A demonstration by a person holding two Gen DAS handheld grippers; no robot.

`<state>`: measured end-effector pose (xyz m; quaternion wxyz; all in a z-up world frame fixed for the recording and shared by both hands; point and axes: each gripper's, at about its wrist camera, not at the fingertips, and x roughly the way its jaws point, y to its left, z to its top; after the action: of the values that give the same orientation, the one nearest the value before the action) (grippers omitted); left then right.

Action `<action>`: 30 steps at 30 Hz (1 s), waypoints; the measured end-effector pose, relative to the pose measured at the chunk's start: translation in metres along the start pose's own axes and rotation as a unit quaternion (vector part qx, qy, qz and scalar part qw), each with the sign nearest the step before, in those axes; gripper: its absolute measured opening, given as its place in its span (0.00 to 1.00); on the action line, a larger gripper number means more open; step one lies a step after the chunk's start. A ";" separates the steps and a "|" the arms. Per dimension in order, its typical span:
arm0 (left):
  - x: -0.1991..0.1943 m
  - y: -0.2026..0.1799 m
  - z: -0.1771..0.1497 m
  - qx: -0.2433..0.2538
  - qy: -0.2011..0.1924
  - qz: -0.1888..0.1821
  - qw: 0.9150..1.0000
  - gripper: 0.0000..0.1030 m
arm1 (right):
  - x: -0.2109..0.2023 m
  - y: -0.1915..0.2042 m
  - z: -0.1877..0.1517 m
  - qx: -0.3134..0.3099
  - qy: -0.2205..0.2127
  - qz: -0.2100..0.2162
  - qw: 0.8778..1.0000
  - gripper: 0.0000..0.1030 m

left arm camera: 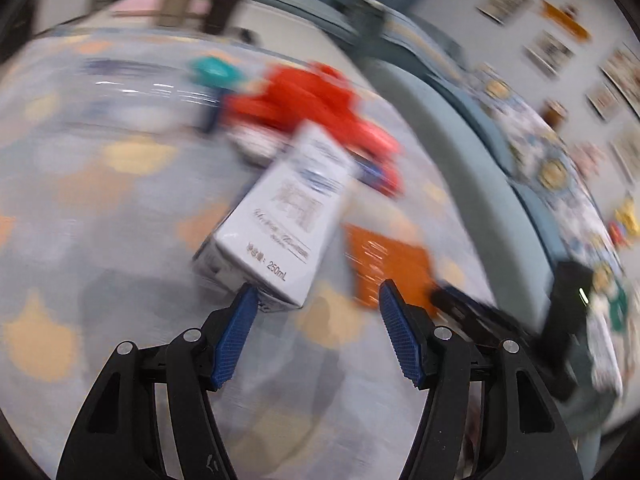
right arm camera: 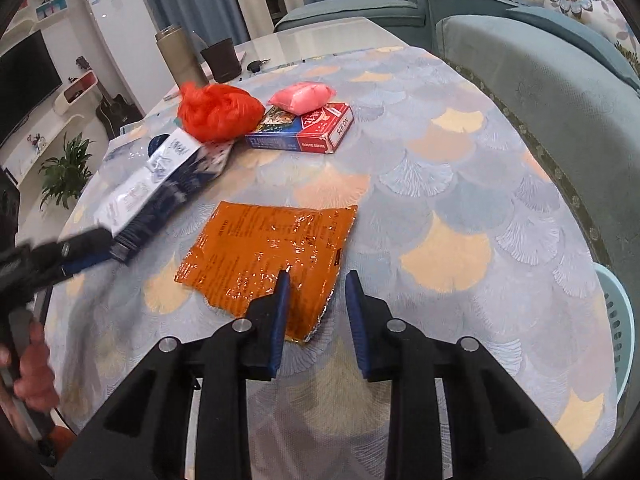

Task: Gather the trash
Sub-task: 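Return to the table, left tool reaching the white milk carton, right tool the orange packet, then grasp the white milk carton with the left tool while the right tool grasps the orange packet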

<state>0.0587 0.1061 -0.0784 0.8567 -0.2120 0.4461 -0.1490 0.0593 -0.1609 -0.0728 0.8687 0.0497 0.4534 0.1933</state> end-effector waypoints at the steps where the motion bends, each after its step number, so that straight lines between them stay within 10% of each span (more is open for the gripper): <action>1: 0.000 -0.012 -0.003 0.025 0.007 -0.005 1.000 0.59 | -0.001 0.000 0.000 0.000 0.000 0.001 1.000 0.25; 8: -0.024 -0.040 0.003 0.105 -0.021 0.014 0.994 0.62 | -0.006 0.004 0.010 -0.026 -0.008 0.013 1.000 0.25; 15: 0.002 -0.040 0.037 0.101 -0.033 0.114 0.988 0.76 | -0.003 0.013 0.032 -0.086 0.001 0.028 0.996 0.26; 20: 0.042 -0.032 0.038 0.113 0.005 0.177 0.978 0.76 | 0.012 0.014 0.046 -0.113 0.005 0.021 0.993 0.46; 24: 0.047 -0.023 0.039 0.105 0.013 0.165 0.981 0.55 | 0.030 0.014 0.055 -0.114 0.016 0.016 0.993 0.49; 30: 0.037 -0.016 0.038 0.081 -0.003 0.146 0.986 0.52 | 0.044 0.013 0.053 -0.114 0.064 0.035 0.991 0.49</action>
<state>0.1099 0.0849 -0.0771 0.8848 -0.0748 0.4564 -0.0577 0.1214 -0.1272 -0.0724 0.8305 -0.0465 0.4811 0.2768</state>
